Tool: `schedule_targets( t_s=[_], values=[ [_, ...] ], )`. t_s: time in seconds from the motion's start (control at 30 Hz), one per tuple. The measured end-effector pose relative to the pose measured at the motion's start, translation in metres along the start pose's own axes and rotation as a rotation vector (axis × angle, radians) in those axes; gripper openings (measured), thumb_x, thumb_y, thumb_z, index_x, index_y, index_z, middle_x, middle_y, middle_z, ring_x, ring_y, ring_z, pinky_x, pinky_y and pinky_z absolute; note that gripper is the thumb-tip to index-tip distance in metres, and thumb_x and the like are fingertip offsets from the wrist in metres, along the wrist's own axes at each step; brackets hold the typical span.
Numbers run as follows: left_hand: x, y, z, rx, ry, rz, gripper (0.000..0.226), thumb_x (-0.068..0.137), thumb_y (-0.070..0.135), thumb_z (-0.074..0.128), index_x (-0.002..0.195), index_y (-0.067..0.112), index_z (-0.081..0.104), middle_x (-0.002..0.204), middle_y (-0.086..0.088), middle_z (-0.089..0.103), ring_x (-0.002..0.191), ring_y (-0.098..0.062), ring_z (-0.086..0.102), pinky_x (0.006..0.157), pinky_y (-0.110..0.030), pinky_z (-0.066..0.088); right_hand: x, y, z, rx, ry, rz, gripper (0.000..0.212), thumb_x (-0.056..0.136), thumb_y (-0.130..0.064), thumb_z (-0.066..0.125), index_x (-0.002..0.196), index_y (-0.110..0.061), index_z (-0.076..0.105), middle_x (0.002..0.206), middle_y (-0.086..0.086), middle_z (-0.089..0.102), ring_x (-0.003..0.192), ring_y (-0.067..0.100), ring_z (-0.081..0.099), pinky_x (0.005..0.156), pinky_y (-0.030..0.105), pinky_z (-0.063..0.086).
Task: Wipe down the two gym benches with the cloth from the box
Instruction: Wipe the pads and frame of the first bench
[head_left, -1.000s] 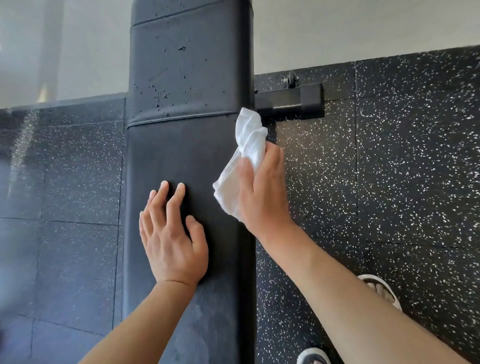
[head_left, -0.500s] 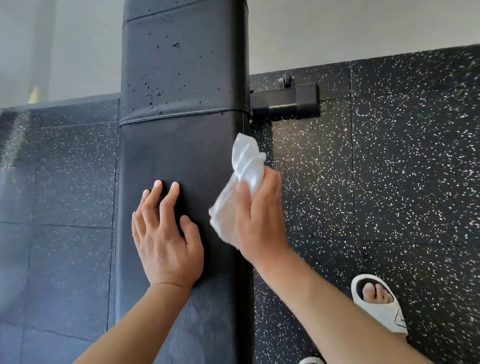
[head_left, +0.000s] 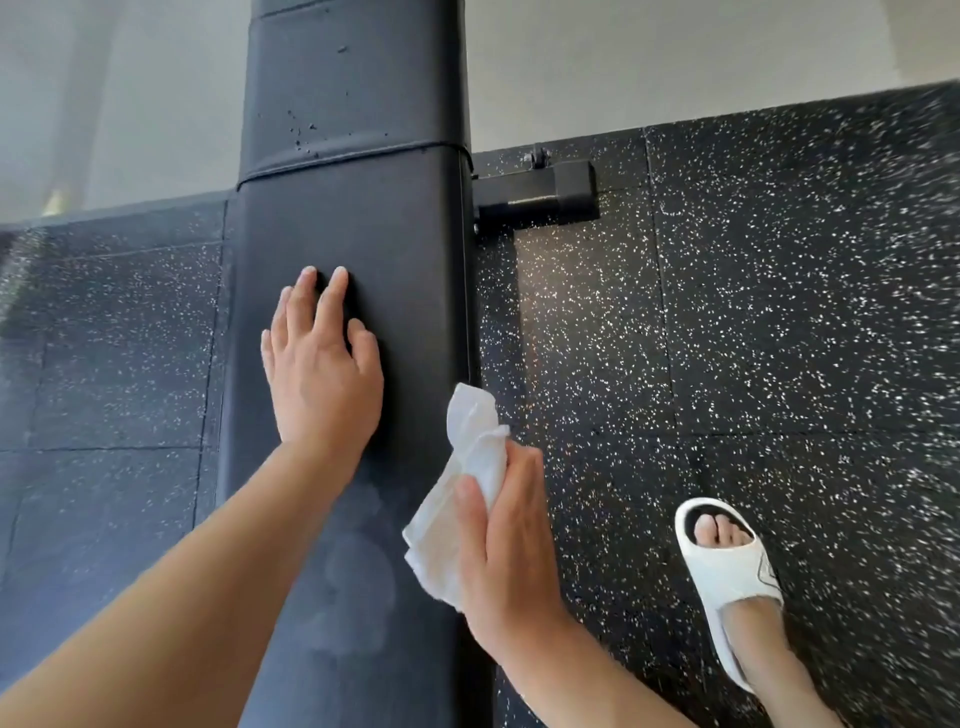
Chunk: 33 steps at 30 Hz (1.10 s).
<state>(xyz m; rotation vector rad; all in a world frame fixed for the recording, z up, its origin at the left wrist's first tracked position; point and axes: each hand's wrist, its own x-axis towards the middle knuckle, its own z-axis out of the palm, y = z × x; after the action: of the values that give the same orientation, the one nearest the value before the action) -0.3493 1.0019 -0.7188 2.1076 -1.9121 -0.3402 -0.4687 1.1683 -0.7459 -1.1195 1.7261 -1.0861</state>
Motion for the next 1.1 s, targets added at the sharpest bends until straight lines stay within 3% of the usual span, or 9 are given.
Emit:
schedule_targets(
  t_s=[0.17,0.3,0.43,0.57,0.87,1.1],
  values=[
    [-0.098,-0.024,-0.020,0.031,-0.130,0.251,0.057,0.102,0.019,0.042,0.158,0.022,0.047,0.168,-0.004,0.035,0.156,-0.032,0.028,0.125,-0.057,0.028,-0.030,0.002,-0.012,-0.004,-0.024,-0.065,0.036,0.105,-0.024,0.052,0.141,-0.027,0.046,0.135,-0.009,0.043,0.127,0.017,0.049,0.108,0.035,0.042],
    [-0.171,-0.070,-0.031,0.063,-0.113,0.247,0.058,0.102,0.027,0.035,0.160,0.030,0.044,0.172,0.007,0.029,0.160,-0.022,0.025,0.123,-0.061,0.030,0.026,-0.019,0.003,-0.088,0.064,-0.155,0.042,0.099,-0.012,0.058,0.140,-0.024,0.056,0.132,0.003,0.046,0.118,0.024,0.051,0.104,0.043,0.046],
    [-0.176,-0.072,-0.026,0.064,-0.073,0.234,0.059,0.100,0.026,0.038,0.158,0.028,0.047,0.170,0.005,0.033,0.159,-0.023,0.029,0.124,-0.057,0.029,0.077,-0.033,0.017,-0.139,0.155,-0.142,0.036,0.092,-0.005,0.059,0.127,-0.014,0.062,0.129,0.005,0.054,0.115,0.026,0.050,0.102,0.044,0.043],
    [-0.177,-0.077,-0.026,0.061,-0.066,0.251,0.058,0.100,0.026,0.039,0.158,0.029,0.047,0.170,0.006,0.033,0.158,-0.024,0.030,0.123,-0.058,0.030,0.043,-0.024,0.020,-0.132,0.209,-0.163,0.028,0.089,-0.005,0.058,0.116,-0.013,0.059,0.124,0.003,0.052,0.110,0.024,0.049,0.098,0.039,0.043],
    [-0.178,-0.080,-0.022,0.070,-0.032,0.259,0.059,0.099,0.024,0.039,0.158,0.029,0.047,0.170,0.007,0.034,0.159,-0.021,0.028,0.125,-0.055,0.028,-0.068,0.010,0.004,-0.067,0.054,-0.158,0.029,0.101,-0.015,0.053,0.130,-0.019,0.054,0.135,-0.005,0.042,0.124,0.023,0.048,0.105,0.038,0.043],
    [-0.177,-0.082,-0.021,0.091,-0.019,0.268,0.058,0.100,0.024,0.040,0.158,0.029,0.047,0.170,0.006,0.034,0.158,-0.022,0.028,0.124,-0.056,0.029,0.028,-0.014,0.007,-0.104,0.072,-0.135,0.031,0.094,-0.002,0.059,0.124,-0.003,0.055,0.128,0.011,0.047,0.118,0.029,0.048,0.104,0.046,0.043]
  ],
)
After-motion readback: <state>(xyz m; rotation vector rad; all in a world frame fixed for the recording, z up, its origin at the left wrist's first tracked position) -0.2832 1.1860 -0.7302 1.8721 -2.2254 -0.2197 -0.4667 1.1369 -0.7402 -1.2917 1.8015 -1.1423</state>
